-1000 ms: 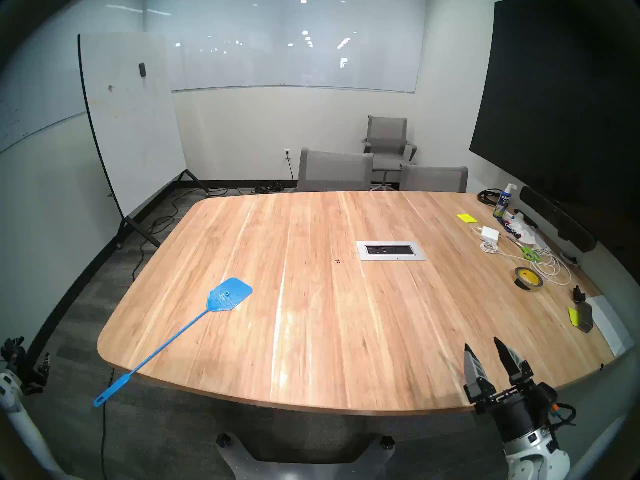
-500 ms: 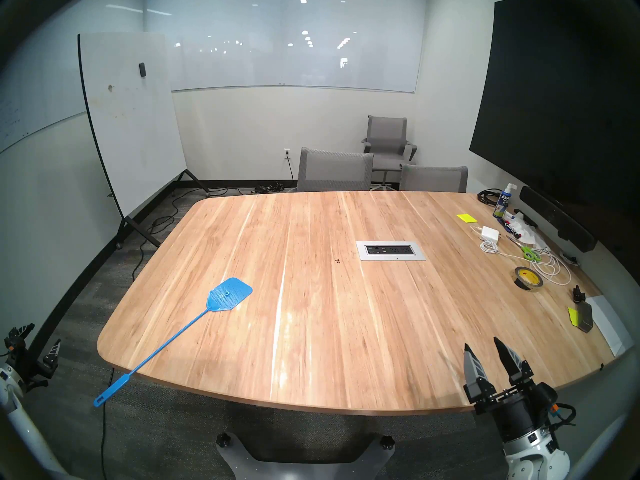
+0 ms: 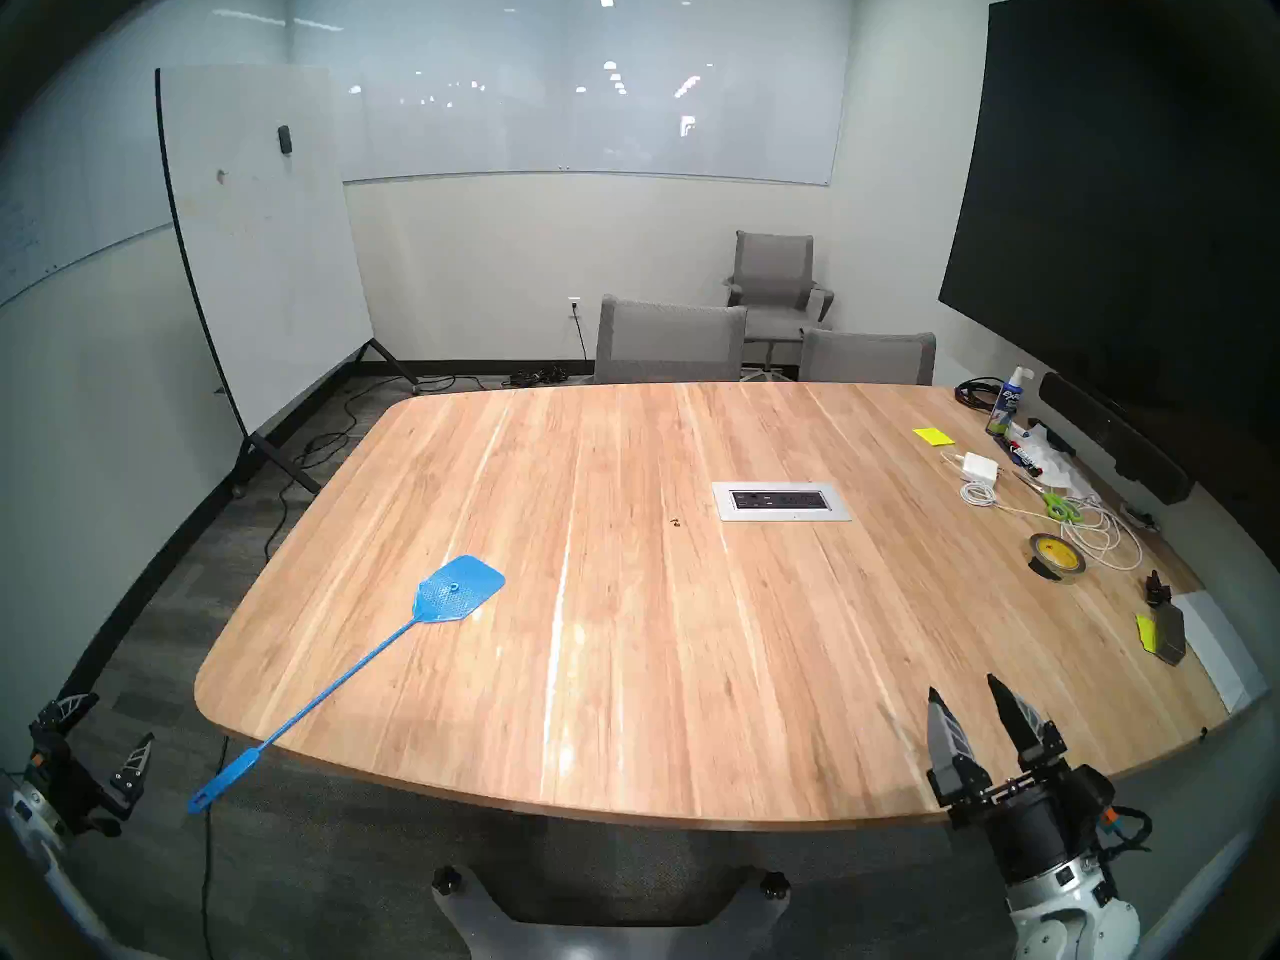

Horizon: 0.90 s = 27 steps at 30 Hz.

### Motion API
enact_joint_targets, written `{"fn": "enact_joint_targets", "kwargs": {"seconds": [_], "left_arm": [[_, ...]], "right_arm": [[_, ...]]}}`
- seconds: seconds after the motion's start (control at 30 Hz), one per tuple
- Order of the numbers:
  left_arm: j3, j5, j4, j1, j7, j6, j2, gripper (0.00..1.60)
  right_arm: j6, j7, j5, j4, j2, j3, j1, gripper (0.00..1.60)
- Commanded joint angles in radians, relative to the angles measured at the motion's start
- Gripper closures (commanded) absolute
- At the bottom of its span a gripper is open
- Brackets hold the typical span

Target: Swat a bug on table

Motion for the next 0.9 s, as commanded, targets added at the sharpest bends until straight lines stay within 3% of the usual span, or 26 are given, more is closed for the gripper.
{"fn": "enact_joint_targets", "kwargs": {"seconds": [0.0, 0.2, 0.6, 0.87], "left_arm": [[-0.002, -0.058, 0.025, 0.071, 0.009, -0.031, 0.005, 0.0], [-0.002, -0.074, 0.102, 0.096, -0.003, -0.039, 0.022, 0.0], [-0.002, -0.15, 0.274, 0.224, 0.0, -0.103, 0.039, 0.0], [-0.002, -0.229, 0.298, 0.309, -0.038, -0.147, 0.027, 0.0]], "right_arm": [[-0.001, 0.002, 0.0, -0.017, 0.001, 0.001, 0.001, 0.0], [-0.001, 0.002, 0.0, -0.017, 0.001, 0.002, 0.001, 0.0], [-0.001, 0.003, 0.0, -0.015, 0.001, 0.002, 0.002, 0.0], [-0.001, 0.004, 0.0, -0.015, 0.0, 0.002, 0.003, 0.0]]}}
